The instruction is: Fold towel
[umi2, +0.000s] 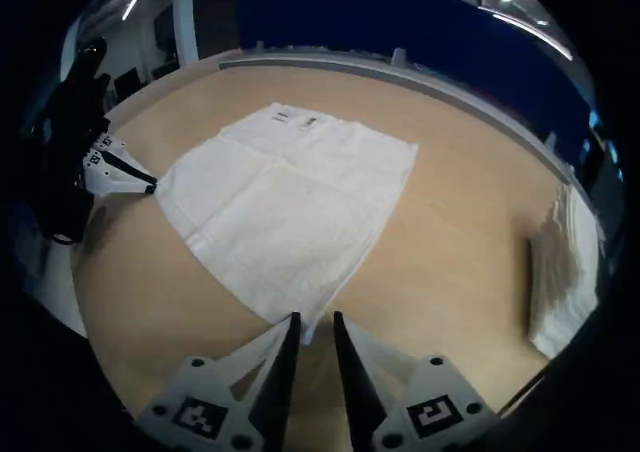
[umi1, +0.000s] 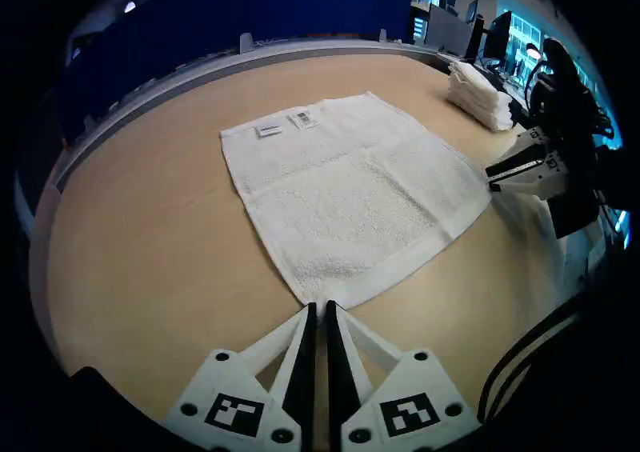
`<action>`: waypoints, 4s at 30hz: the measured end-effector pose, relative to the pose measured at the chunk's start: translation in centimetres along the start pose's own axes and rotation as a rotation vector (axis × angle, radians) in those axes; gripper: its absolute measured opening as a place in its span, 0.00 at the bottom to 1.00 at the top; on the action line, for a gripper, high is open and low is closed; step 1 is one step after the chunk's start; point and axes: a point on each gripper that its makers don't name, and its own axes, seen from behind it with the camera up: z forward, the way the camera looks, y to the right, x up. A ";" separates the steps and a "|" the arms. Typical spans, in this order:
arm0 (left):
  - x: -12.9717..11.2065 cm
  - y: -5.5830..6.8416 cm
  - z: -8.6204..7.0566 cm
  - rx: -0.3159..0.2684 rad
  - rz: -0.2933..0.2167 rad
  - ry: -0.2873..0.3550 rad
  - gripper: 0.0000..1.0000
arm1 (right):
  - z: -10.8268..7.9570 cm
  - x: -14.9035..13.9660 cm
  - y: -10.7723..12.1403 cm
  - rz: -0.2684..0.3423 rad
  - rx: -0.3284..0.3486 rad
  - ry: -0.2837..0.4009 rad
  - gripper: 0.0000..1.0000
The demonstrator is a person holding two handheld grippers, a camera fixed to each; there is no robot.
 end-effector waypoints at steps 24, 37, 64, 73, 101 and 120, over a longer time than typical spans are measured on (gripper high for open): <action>0.2 -0.1 0.2 0.005 -0.004 0.002 0.08 | -0.4 -0.8 -1.1 0.020 0.050 -0.021 0.34; 0.3 -0.2 0.1 0.006 -0.002 0.004 0.08 | -0.5 -0.5 -1.3 0.022 0.076 -0.020 0.10; 1.7 -0.1 -1.1 0.007 -0.050 0.037 0.08 | -1.3 1.9 -0.9 0.036 0.090 0.026 0.10; 3.4 -0.2 -3.6 0.010 -0.095 0.067 0.08 | -3.4 4.4 -0.7 0.037 0.083 0.062 0.10; 7.6 0.7 -9.2 0.007 -0.213 0.135 0.08 | -8.6 9.0 -0.9 0.077 0.089 0.132 0.10; 12.9 -5.5 -2.0 0.059 -0.202 0.129 0.08 | -1.4 14.9 5.2 0.085 0.034 0.147 0.10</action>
